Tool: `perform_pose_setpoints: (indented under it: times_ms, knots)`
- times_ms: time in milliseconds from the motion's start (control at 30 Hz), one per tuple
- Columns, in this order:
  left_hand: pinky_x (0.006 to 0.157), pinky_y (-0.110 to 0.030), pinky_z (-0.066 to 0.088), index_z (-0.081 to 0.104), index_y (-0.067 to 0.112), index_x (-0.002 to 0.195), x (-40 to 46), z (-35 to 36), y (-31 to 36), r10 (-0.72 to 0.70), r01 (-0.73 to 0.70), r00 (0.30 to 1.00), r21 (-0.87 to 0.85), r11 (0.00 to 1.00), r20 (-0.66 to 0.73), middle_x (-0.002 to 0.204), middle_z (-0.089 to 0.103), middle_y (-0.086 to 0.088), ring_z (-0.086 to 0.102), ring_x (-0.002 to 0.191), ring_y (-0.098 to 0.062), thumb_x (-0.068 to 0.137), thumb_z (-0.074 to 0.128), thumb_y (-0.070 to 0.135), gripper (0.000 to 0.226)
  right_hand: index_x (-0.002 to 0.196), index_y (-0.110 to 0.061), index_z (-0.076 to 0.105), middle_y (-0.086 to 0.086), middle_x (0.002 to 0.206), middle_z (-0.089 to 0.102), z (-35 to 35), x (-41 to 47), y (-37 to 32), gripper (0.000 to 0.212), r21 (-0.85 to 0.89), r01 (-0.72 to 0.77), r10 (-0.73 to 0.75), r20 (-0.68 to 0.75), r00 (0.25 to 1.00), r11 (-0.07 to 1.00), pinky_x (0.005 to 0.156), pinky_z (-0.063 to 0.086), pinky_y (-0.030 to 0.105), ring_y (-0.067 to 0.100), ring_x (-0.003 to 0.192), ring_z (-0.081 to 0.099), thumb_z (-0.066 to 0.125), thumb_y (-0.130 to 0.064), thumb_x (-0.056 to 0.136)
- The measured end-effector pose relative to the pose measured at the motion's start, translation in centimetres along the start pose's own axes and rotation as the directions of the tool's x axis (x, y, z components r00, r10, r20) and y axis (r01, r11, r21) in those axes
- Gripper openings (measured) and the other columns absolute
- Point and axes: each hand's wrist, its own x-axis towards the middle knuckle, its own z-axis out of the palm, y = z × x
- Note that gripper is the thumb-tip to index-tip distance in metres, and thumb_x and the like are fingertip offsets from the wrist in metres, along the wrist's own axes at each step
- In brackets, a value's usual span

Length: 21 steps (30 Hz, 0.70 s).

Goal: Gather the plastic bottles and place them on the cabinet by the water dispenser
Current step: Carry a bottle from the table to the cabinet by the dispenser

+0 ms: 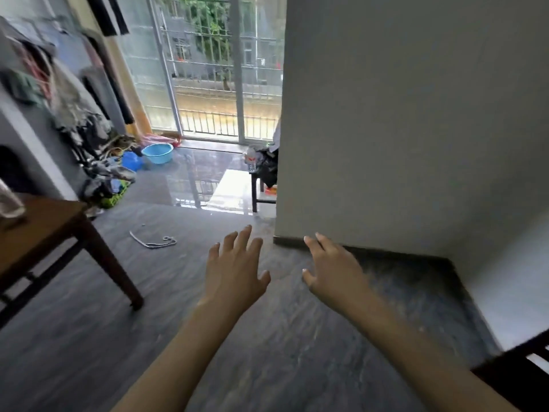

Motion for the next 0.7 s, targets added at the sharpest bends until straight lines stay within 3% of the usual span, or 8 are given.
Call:
perform_pose_setpoints:
  times_ms: [200,400,700]
  knots:
    - [0.113,-0.047,0.031,0.032,0.027,0.15,-0.5,-0.3,-9.0,-0.24,0.239,0.971,0.018,0.971,0.024,0.168,0.013,0.0,0.024,0.149,-0.028,0.094,0.051,0.057,0.066,0.152,-0.022,0.029,0.004,0.158,0.031,2.1,5.9,-8.7,0.067,-0.007,0.234,-0.233,0.078,0.969,0.972,0.116,0.031,0.04,0.026,0.142,0.035,0.054,-0.041,0.092]
    - [0.118,-0.048,0.024,0.027,0.026,0.155,-0.3,0.1,-14.6,-0.44,0.438,0.896,0.049,0.898,0.058,0.166,0.018,-0.003,0.023,0.15,-0.027,0.096,0.044,0.061,0.07,0.154,-0.024,0.024,0.004,0.162,0.024,3.4,11.8,-14.3,0.068,0.035,0.425,-0.426,0.128,0.895,0.904,0.118,0.027,0.041,0.026,0.146,0.028,0.053,-0.039,0.095]
    - [0.124,-0.05,0.013,0.023,0.027,0.158,2.0,-1.4,-18.6,-0.706,0.707,0.706,0.011,0.707,0.056,0.169,0.011,-0.003,0.01,0.155,-0.026,0.098,0.043,0.06,0.072,0.15,-0.023,0.031,0.004,0.16,0.028,3.3,20.5,-20.4,0.064,0.08,0.696,-0.7,0.132,0.702,0.714,0.115,0.028,0.04,0.026,0.143,0.032,0.055,-0.037,0.093]
